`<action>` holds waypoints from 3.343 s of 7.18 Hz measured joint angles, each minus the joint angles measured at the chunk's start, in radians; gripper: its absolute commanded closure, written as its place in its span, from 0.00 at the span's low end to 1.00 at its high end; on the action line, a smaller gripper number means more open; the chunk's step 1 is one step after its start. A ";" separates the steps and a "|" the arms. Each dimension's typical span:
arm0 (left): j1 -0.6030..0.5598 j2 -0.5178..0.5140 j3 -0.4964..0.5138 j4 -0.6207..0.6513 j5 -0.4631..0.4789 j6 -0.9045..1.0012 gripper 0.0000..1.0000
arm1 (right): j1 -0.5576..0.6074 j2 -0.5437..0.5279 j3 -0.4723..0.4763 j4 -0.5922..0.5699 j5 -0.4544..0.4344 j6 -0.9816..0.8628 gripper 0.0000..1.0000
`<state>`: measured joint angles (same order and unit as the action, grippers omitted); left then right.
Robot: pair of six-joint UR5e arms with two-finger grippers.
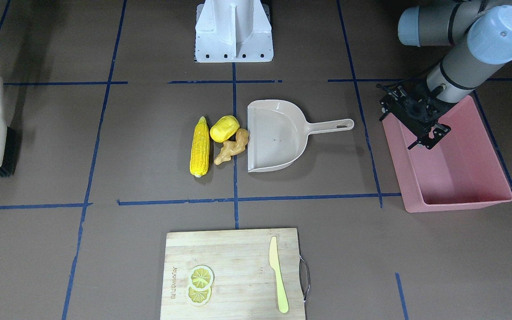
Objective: Sweep and dump trash into bin
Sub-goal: 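Reach the left gripper to the dustpan handle while the right gripper grasps the brush, then grasp the dustpan handle with left gripper while right gripper brings brush to vegetables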
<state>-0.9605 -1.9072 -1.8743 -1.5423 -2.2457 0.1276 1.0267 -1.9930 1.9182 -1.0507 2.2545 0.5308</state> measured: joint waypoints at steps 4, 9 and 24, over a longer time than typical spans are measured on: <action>0.044 -0.032 0.001 -0.001 0.009 -0.005 0.00 | -0.102 -0.006 -0.050 0.091 -0.060 0.083 0.26; 0.066 -0.038 0.001 -0.010 0.066 -0.002 0.00 | -0.122 -0.001 -0.065 0.107 -0.067 0.090 0.97; 0.335 -0.068 0.068 -0.132 0.267 0.274 0.08 | -0.386 0.255 0.102 -0.005 -0.144 0.470 1.00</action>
<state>-0.6253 -1.9755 -1.8063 -1.6746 -1.9784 0.4018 0.6404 -1.7383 2.0205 -1.0558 2.1106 1.0004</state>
